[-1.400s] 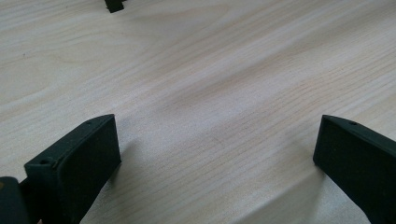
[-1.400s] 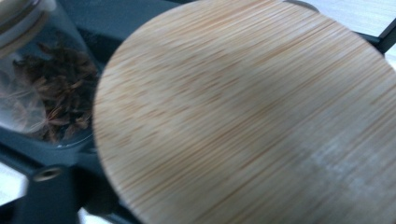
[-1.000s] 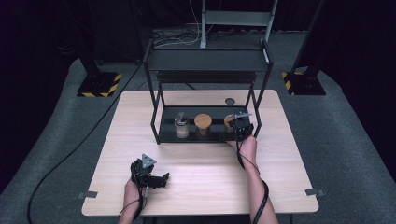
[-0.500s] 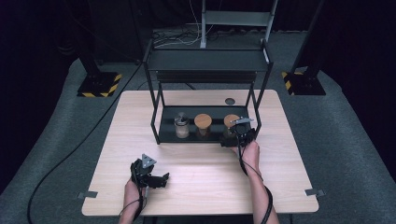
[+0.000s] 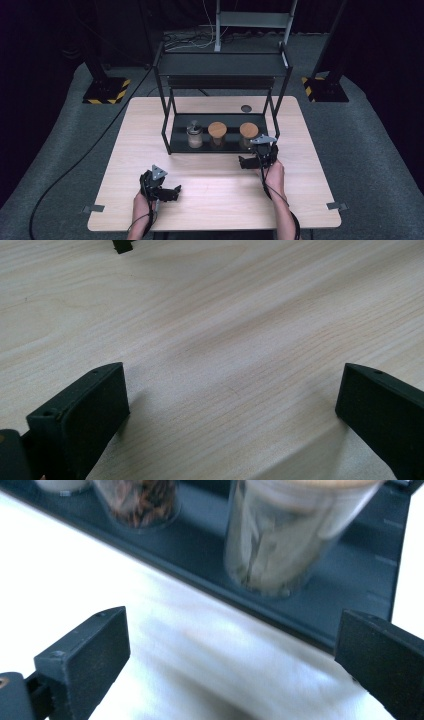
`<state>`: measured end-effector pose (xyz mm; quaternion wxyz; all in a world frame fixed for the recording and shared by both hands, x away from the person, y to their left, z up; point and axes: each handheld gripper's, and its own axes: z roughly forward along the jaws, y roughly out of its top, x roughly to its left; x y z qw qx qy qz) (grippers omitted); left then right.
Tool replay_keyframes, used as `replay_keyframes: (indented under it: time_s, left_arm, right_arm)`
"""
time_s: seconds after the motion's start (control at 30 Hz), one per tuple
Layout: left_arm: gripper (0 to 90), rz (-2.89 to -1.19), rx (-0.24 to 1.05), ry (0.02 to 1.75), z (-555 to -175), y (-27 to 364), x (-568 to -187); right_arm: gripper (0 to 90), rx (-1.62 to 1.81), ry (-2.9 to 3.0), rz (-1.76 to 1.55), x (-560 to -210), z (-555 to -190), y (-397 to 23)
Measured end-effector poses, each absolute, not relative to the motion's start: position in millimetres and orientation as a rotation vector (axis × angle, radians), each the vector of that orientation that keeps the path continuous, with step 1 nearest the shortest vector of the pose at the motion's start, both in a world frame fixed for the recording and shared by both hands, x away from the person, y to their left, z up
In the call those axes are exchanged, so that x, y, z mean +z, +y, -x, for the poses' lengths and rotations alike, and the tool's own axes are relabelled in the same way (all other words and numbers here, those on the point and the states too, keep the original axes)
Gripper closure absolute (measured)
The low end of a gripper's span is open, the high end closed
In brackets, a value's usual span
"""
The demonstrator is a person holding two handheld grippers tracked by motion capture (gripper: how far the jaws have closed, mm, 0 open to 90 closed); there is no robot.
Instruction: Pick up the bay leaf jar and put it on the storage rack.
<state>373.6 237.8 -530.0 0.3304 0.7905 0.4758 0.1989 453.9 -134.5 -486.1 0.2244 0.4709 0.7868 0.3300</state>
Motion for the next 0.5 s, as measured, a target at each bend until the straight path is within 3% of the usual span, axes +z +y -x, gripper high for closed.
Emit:
replay_keyframes:
  time_s: [0.5]
  left_arm:
    - [0.1, -2.067, 0.521, 1.244, -374, 238, -530]
  right_arm:
    - [0.0, 0.924, 2.177, -1.313, -508, -409, -156]
